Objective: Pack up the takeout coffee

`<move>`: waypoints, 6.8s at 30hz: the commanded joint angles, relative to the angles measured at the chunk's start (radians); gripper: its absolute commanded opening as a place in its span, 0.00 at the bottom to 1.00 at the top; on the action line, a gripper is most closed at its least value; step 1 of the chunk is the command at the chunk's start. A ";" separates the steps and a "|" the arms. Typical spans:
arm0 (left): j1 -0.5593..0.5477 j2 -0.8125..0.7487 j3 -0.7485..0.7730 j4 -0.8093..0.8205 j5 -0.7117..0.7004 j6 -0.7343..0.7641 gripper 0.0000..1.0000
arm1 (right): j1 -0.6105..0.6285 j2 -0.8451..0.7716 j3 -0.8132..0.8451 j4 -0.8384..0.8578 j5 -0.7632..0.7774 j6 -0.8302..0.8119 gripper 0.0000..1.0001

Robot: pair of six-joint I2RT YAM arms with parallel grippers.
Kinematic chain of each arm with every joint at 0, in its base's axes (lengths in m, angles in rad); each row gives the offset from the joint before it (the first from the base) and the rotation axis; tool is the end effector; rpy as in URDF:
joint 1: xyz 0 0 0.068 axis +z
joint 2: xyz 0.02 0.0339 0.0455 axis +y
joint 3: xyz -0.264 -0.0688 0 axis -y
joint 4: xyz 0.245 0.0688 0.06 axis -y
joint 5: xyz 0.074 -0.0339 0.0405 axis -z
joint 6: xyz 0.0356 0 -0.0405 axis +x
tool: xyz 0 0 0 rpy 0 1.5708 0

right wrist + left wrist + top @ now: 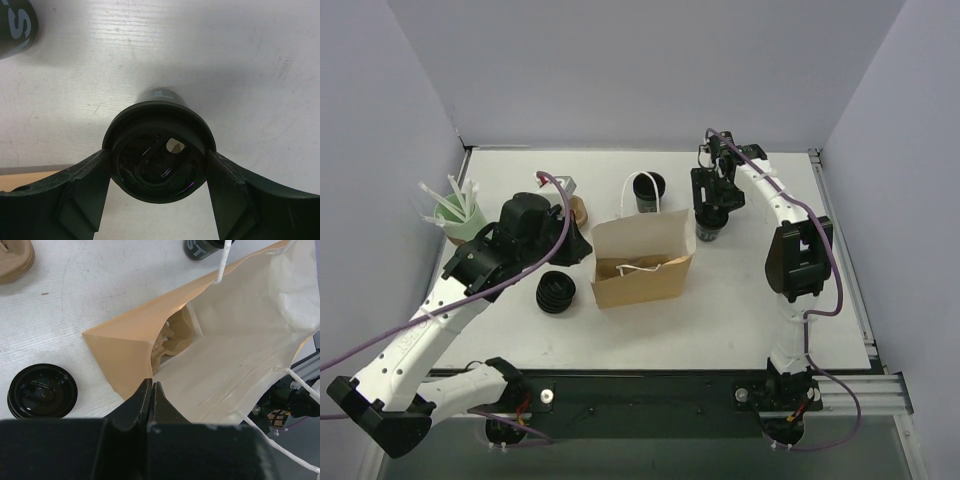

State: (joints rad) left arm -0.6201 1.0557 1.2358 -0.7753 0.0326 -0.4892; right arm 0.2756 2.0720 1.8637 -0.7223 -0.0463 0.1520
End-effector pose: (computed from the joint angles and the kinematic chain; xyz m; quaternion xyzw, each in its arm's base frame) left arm 0.1710 -0.1235 0.3847 0.0654 0.8809 -0.2590 0.3908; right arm 0.4464 0.1280 0.2652 -0.0659 0.9467 0.0882 0.3027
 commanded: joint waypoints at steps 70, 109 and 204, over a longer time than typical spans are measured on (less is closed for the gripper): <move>0.010 0.032 -0.062 0.418 0.248 0.178 0.00 | 0.998 -0.823 -0.194 -0.035 0.414 -0.414 0.45; -0.027 -0.168 -0.404 0.869 0.138 0.291 0.00 | 0.735 -0.768 -0.575 0.191 0.290 -0.706 0.41; -0.018 -0.178 -0.584 0.878 0.213 0.242 0.00 | 0.490 -0.538 -0.824 0.704 0.040 -1.342 0.35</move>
State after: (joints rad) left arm -0.6411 0.8810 0.6579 0.0658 0.2199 -0.2302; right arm 0.7719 1.5196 1.0458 -0.0742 -0.0036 -1.1831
